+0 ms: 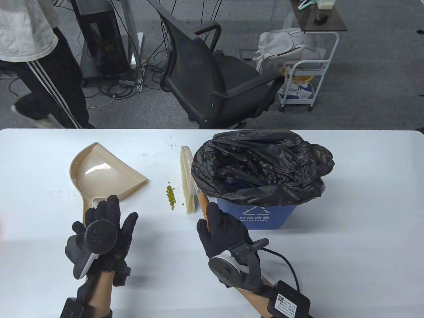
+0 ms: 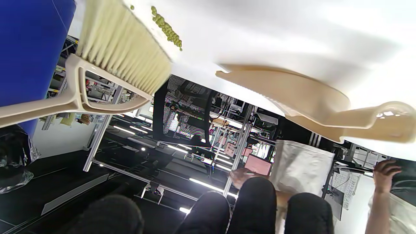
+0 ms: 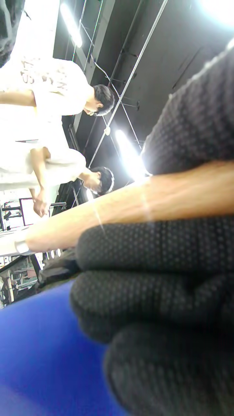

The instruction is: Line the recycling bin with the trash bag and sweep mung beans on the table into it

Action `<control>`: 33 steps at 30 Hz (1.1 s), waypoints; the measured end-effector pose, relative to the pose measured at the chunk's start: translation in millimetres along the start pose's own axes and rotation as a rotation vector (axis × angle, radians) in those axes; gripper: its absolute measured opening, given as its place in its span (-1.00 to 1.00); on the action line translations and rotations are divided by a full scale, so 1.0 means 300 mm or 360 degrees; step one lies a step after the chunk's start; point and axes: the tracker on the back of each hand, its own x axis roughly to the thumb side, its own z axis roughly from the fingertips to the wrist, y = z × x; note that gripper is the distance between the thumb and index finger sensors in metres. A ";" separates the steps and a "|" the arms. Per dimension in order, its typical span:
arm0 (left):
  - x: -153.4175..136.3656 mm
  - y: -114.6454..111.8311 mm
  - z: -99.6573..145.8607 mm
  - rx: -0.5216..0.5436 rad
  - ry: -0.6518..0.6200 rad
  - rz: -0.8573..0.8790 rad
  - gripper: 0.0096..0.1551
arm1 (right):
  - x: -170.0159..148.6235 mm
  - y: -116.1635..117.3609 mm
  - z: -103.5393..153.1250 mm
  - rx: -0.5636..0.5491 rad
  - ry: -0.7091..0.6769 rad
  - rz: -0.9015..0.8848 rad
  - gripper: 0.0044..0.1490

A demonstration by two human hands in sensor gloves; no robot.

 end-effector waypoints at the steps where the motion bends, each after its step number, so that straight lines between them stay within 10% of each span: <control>1: 0.001 -0.001 0.000 0.0000 0.0001 -0.0003 0.03 | 0.007 0.010 -0.004 0.0001 -0.0002 -0.0013 -0.28; 33: 0.017 0.007 -0.030 0.0076 0.0045 -0.0204 -0.04 | -0.041 -0.085 0.062 -0.0003 -0.0132 0.0028 -0.30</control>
